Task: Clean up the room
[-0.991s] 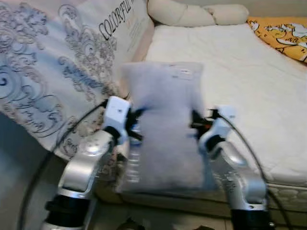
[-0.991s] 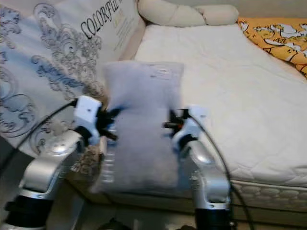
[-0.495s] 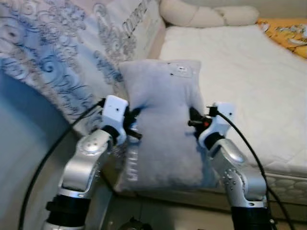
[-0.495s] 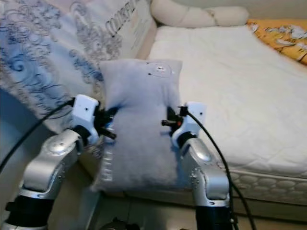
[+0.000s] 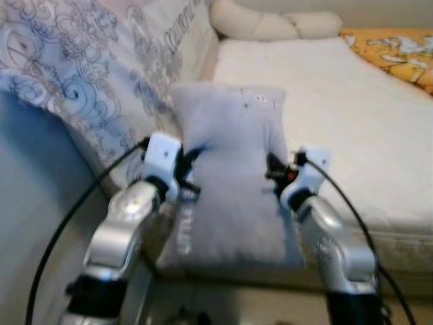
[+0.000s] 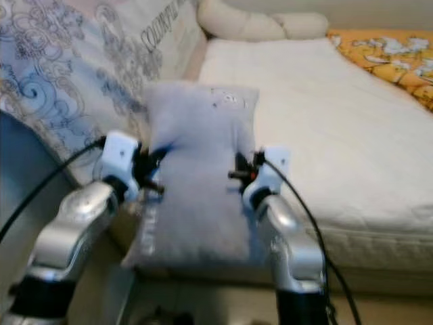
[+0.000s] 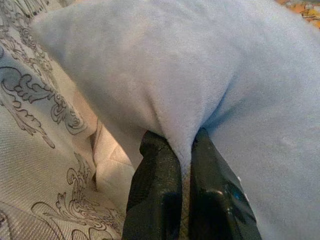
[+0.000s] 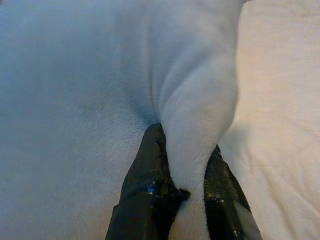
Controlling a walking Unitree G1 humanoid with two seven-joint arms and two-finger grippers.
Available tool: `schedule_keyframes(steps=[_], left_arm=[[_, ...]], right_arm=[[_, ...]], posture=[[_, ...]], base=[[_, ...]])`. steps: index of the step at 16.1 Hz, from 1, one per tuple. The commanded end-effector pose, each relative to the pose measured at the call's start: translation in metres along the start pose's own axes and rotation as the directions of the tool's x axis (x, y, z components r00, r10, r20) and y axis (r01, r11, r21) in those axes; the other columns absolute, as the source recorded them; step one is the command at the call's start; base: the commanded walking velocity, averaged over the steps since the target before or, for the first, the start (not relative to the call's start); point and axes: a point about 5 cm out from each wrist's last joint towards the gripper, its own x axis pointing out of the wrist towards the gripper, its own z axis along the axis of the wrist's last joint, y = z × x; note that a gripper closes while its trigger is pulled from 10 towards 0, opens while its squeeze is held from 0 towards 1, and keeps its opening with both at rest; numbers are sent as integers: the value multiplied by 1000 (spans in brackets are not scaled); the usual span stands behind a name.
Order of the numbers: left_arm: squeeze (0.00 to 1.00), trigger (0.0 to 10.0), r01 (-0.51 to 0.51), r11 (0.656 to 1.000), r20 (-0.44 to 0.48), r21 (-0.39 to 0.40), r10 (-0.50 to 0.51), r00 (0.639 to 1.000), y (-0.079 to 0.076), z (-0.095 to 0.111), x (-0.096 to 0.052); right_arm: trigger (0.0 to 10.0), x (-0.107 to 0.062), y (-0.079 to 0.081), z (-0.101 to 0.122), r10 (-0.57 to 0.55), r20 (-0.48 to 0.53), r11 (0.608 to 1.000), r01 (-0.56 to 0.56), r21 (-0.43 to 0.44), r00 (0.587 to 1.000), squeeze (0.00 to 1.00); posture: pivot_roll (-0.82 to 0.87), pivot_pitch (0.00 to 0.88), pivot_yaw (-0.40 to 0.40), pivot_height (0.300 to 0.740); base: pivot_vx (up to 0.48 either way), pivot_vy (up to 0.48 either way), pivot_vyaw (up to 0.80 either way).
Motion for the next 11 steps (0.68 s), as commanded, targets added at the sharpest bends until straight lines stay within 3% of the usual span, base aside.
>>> schedule_keyframes(steps=[1, 9, 11], left_arm=[[0, 10000, -44, 999, 20, 15, 44, 999, 10, 3, -4], [0, 10000, -11, 1000, 15, 12, 11, 1000, 4, 0, -2], [0, 10000, 36, 999, 16, 7, -36, 999, -5, -1, 0]], right_arm=[[10000, 3, 3, 4, 8, 9, 1000, -8, -6, 1000, 0], [10000, 2, 0, 5, -8, 8, 1000, 8, -9, 1000, 0], [10000, 0, -3, 4, -17, -6, 1000, 17, 12, 1000, 0]], posture=[[22, 0, 69, 740], [18, 0, 68, 740], [14, 0, 65, 740]], base=[[337, 0, 0], [338, 0, 0], [339, 0, -700]])
